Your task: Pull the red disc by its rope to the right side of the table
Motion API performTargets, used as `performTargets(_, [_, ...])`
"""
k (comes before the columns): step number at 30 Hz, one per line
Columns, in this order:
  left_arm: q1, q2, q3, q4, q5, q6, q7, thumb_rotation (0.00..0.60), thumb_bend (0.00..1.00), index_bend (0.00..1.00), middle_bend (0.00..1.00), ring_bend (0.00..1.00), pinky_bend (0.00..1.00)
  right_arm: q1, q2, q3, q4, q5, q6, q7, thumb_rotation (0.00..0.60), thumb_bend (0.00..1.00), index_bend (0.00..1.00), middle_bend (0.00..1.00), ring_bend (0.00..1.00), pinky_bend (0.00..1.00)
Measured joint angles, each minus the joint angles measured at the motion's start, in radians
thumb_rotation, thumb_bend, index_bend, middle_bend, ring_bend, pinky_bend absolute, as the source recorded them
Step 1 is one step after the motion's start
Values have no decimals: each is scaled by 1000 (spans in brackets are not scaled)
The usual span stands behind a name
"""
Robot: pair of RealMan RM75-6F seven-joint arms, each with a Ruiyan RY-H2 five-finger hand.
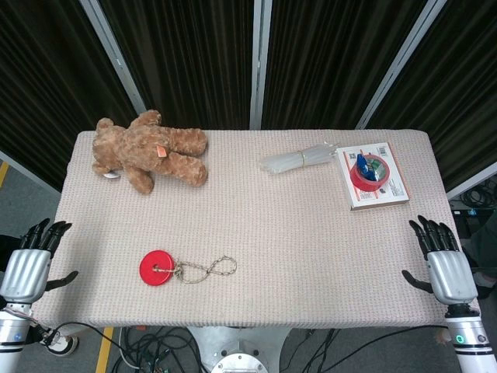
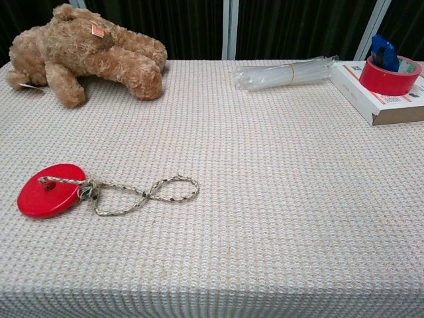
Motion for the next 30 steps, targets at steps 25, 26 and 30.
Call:
performTargets(25, [23,1,3,50,-12,21,-45,600,13,132,123,24,117,654,-247,151,-190,187,-742,-194,600,75,0,0,0,0])
performTargets(26, [23,1,3,51,-13,21,-47,600,13,133,123,24,117,677,-274,153,-175,209,-755,-209,600,76,0,0,0,0])
performTargets(30, [27,2,2,59,-16,23,-57,600,13,132,123,24,117,735,-354,157,-123,284,-784,-245,600,80,0,0,0,0])
